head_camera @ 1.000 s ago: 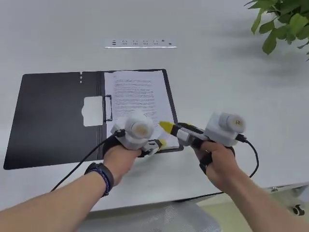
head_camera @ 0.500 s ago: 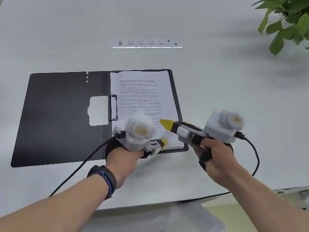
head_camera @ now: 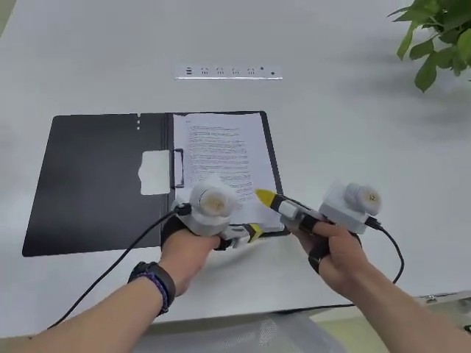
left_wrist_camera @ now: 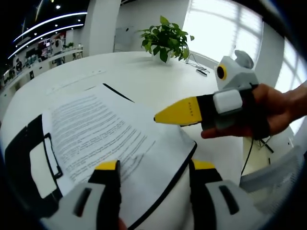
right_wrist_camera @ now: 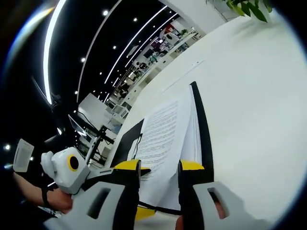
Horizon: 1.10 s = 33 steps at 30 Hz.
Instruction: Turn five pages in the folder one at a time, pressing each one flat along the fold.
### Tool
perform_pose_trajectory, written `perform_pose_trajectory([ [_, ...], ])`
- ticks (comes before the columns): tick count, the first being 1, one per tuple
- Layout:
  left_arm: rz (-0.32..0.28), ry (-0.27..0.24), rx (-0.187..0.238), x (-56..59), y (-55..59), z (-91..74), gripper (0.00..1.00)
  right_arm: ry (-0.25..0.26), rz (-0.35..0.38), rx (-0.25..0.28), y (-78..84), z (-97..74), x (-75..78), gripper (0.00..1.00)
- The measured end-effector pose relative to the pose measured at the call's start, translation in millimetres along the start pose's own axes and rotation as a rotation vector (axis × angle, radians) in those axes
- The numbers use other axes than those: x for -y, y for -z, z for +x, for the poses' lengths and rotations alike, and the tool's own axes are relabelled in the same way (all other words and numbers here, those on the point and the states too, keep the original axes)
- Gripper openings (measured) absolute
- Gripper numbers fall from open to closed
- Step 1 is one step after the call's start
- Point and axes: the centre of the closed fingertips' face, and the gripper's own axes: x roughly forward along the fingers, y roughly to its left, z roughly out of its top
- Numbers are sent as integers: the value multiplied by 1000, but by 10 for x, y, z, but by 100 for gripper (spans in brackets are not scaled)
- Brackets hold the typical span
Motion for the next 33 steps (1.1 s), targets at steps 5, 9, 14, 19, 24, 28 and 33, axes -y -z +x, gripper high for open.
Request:
perform_pose_trajectory([
  [5, -3, -15, -23, -49, 51, -146, 61, -3, -21, 30, -32, -45, -46, 11],
  [9, -20, -33, -8, -83, 37, -287, 63, -7, -39, 46, -66, -45, -85, 2],
  [14, -19, -54, 7, -126, -2, -442, 64, -13, -39, 55, -87, -13, -119, 0],
  [19, -18, -68, 26, -167, -62, -591, 64, -31, -31, 75, -126, 13, -248, 0],
  [24, -9, -72, 31, -181, -52, -711, 64, -48, -34, 88, -143, 50, -362, 0],
  [28, -4, -80, 41, -208, -69, -832, 64, -59, -36, 96, -144, 80, -447, 0],
  [33, -9, -94, 57, -252, -65, -999, 64, -75, -44, 105, -131, 121, -568, 0],
])
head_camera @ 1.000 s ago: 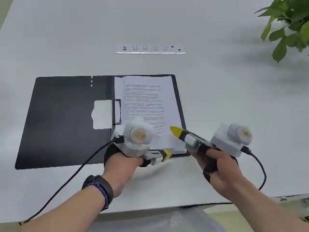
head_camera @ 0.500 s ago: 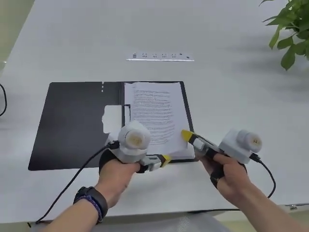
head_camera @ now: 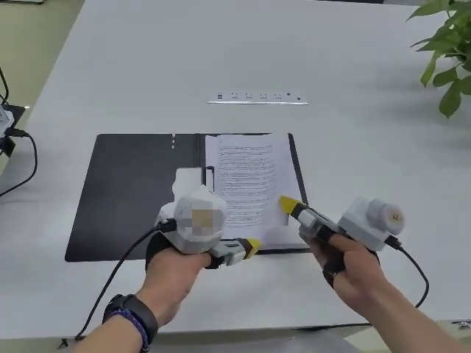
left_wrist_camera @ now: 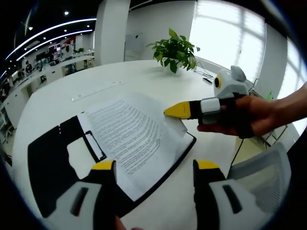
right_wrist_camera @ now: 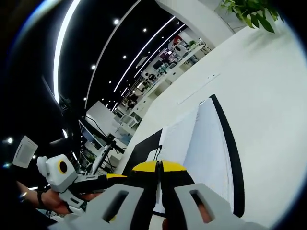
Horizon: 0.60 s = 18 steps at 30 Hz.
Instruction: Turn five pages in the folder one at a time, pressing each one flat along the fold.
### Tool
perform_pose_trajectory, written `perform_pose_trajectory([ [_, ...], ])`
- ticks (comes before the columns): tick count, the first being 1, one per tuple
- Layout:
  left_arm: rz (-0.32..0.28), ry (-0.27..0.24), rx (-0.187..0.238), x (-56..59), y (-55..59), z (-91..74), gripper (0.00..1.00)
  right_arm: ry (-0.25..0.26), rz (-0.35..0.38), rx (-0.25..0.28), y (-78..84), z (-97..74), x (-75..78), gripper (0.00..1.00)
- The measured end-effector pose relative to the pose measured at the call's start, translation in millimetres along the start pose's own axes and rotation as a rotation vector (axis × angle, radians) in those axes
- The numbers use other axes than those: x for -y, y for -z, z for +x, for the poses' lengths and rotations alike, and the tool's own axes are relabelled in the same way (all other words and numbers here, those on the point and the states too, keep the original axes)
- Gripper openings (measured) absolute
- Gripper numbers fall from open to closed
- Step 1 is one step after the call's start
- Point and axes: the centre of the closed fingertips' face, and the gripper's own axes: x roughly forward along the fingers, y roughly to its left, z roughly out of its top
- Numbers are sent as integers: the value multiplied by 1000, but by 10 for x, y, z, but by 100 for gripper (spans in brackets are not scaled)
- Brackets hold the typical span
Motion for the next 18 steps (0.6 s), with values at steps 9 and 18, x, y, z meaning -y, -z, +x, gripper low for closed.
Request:
perform_pose_trajectory([
  [9, -6, -30, 12, -131, 50, -265, 64, -30, 2, 2, 93, 125, -195, 0],
  [18, -54, -74, 41, -262, 92, -535, 63, -87, -22, -28, 209, 277, -502, 0],
])
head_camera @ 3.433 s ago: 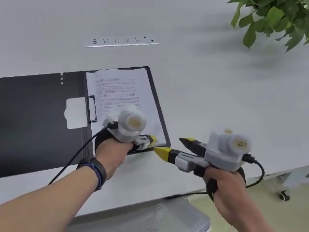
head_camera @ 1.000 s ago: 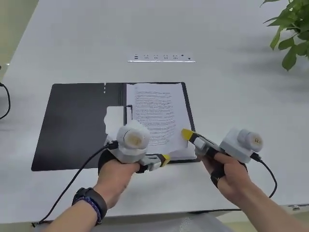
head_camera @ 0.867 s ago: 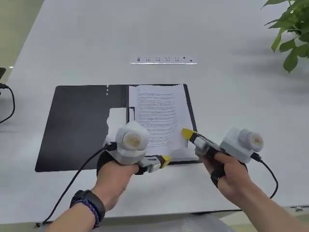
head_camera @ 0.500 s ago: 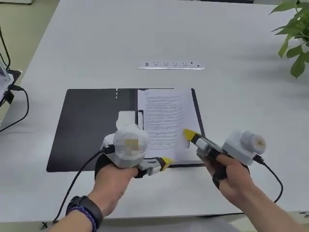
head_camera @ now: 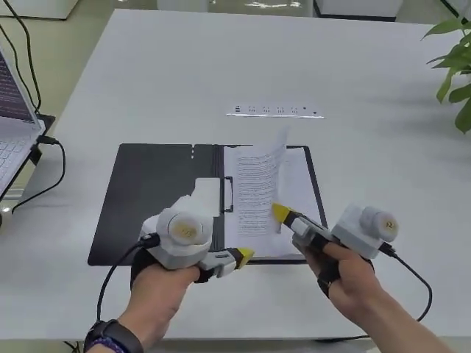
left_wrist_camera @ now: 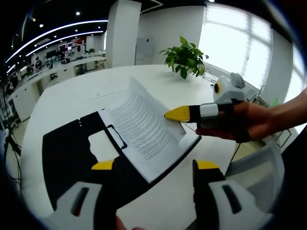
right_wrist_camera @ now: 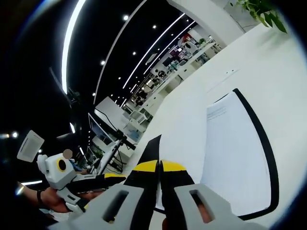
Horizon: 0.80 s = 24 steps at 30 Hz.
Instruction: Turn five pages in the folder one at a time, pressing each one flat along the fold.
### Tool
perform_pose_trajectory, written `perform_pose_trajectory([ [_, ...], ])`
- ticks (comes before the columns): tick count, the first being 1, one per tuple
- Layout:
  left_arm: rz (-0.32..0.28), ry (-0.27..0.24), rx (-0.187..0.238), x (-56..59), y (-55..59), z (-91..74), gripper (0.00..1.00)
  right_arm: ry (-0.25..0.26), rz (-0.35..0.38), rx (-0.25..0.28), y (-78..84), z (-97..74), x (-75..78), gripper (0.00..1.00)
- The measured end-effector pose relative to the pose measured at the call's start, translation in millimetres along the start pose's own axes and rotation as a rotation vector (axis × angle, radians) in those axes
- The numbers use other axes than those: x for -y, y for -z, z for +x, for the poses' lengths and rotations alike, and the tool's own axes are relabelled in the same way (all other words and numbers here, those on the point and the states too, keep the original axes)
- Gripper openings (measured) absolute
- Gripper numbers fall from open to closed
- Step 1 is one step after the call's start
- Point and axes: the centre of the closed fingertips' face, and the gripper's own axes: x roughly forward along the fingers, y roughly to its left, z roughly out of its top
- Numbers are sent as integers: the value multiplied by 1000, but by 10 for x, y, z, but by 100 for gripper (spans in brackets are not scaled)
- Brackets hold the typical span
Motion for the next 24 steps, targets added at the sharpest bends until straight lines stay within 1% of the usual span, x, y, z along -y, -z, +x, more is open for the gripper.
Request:
perform_pose_trajectory([
  [5, -5, -14, 10, -23, 41, -131, 63, -27, -15, -21, 84, 103, -155, 0],
  [8, -3, -25, 13, -42, 64, -205, 64, -36, -18, -28, 121, 152, -208, 0],
  [12, -10, -44, 31, -97, 67, -313, 65, -53, -14, -39, 180, 232, -302, 0],
  [15, -24, -60, 42, -160, 74, -384, 65, -65, -15, -47, 221, 290, -362, 0],
  [19, -40, -85, 47, -253, 112, -476, 65, -83, -17, -63, 294, 375, -459, 0],
  [24, -54, -101, 52, -322, 163, -565, 66, -102, -19, -81, 380, 471, -570, 0],
])
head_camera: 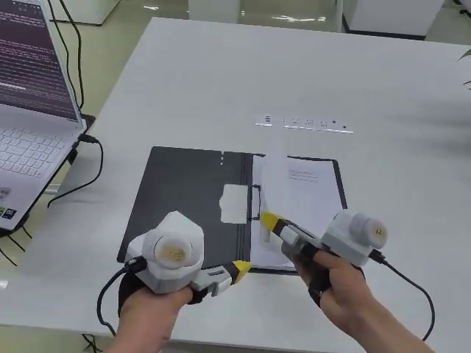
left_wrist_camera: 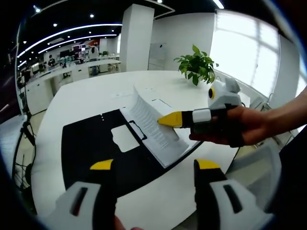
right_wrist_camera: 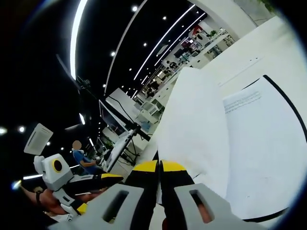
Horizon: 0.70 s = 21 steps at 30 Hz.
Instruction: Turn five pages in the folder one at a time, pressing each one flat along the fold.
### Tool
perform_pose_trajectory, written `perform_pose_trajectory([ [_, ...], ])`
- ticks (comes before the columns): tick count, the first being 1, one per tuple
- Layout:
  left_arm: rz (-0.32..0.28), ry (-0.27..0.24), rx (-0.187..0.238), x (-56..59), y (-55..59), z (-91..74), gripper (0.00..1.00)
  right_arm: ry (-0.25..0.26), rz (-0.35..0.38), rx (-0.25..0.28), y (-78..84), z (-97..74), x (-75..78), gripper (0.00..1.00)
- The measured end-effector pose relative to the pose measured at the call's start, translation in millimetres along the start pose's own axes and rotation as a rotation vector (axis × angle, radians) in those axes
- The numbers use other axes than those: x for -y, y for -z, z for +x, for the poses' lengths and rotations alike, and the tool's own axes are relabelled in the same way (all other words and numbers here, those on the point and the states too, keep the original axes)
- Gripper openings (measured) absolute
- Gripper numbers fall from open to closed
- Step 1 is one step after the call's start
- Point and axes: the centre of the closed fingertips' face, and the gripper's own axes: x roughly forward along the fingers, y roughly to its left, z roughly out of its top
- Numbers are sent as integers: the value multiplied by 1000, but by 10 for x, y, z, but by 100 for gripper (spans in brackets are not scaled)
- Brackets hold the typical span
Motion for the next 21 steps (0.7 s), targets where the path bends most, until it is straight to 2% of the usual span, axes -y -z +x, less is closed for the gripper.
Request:
perform_pose_trajectory([
  [3, -9, -12, 3, -65, 20, -50, 66, -13, -14, -23, 74, 73, -48, 0],
  [9, -24, -24, 3, -148, 71, -110, 67, -24, -1, -35, 169, 182, -112, 0],
  [21, -46, -56, 12, -322, 98, -234, 67, -49, 17, -66, 327, 438, -250, 0],
])
